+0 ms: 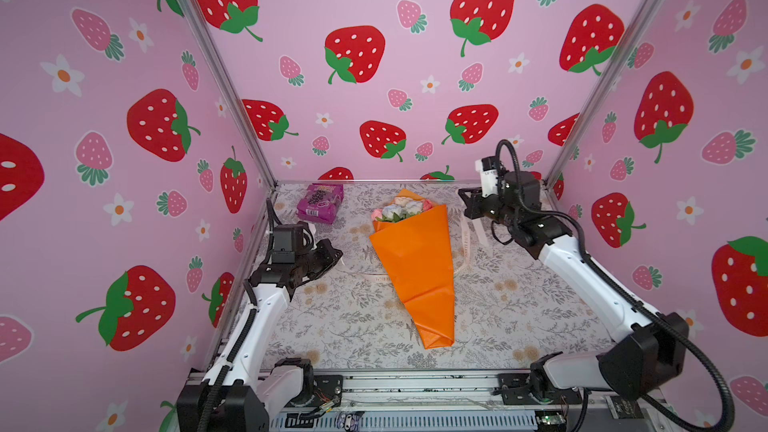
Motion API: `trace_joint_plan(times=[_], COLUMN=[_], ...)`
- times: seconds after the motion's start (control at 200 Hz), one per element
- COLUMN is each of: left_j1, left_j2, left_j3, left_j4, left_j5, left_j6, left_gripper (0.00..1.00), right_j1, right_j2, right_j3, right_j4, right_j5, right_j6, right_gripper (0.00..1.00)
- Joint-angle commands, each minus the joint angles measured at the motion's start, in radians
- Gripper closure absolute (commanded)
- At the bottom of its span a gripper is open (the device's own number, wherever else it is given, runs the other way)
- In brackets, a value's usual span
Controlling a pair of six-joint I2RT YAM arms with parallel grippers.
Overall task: Tie the bouquet of fake flowers
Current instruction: 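Lift both ribbon ends up and over the cone's top with both grippers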
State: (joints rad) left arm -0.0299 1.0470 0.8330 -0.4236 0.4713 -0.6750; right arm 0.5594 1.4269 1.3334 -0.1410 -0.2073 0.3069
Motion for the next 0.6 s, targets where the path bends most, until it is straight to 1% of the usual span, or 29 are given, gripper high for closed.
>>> trace_joint_plan(times=[0.0,0.095,0.19,0.31,0.435,0.595], left_j1=[-0.019,-0.025,-0.036,-0.054,-0.064,-0.074], left_j2=[-0.031,-0.013,0.0,-0.036,-0.05,-0.017], left_j3=[0.038,0.018,0.004,-0.029,-0.039,-0.055], left_j4=[0.003,0.003,0.004,0.049,0.066,0.067], left_j5=[-0.049,-0.026,-0.025,-0.048,-0.051,-0.048], left_j6=[0.002,-0.011,-0.025,-0.047,-0.051,-0.055], left_gripper=[1.0,1.0,1.0,1.0,1.0,1.0], right_j1=[0.113,0.177,0.201,0.242,0.261,0.26], right_j2=[0.052,0.095,0.114,0.149,0.162,0.124], right_j3=[0.109,0.199,0.233,0.27,0.292,0.299], right_j4=[0.022,0.001,0.023,0.016,-0.01,-0.034], right_j5=[0.026,0.09,0.053,0.04,0.101,0.265], right_j6=[-0.062,-0.083,-0.062,-0.067,-0.065,-0.063], right_gripper=[1.0,1.0,1.0,1.0,1.0,1.0])
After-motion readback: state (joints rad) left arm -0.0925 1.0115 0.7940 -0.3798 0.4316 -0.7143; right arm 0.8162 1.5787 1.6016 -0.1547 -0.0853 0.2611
